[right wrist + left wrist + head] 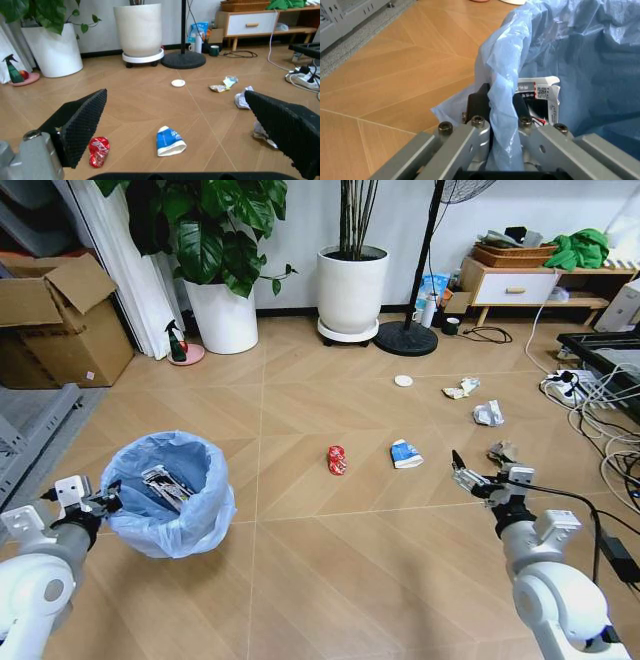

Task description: Pick up the trash bin and place the garbage on the floor into it.

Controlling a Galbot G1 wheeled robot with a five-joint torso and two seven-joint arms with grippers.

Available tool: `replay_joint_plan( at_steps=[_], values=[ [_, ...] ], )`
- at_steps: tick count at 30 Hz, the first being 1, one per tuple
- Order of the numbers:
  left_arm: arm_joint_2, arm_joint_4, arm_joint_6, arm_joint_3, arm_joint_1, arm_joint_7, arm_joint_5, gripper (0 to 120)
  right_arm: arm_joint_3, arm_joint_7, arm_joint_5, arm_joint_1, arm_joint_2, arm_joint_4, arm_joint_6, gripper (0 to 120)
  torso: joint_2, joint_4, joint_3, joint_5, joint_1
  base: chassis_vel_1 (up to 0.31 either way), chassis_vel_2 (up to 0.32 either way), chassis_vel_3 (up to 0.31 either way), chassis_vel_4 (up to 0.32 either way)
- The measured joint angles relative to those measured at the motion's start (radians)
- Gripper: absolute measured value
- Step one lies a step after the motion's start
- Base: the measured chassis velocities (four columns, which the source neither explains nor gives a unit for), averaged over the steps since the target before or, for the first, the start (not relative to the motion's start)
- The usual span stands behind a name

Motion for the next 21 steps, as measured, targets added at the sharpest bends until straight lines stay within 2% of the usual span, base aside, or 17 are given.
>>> replay_joint_plan(
  at_steps=[11, 21],
  values=[
    [-0.006, -0.018, -0.001, 0.011, 0.007, 0.001, 0.001, 0, -0.005, -0.001, 0.003, -0.003, 0.012, 0.002, 0.001, 100, 0.0, 0.0001, 0.0, 0.0001, 0.0, -0.014, 0.012, 0.021, -0.015],
    [-0.007, -0.041, -0.001, 0.023, 0.014, -0.004, 0.004, 0, -0.017, -0.006, -0.001, -0.004, 0.024, -0.007, 0.014, 100, 0.0, 0.0001, 0.0, -0.0001, 0.0, -0.099, 0.104, 0.101, -0.103]
  ],
)
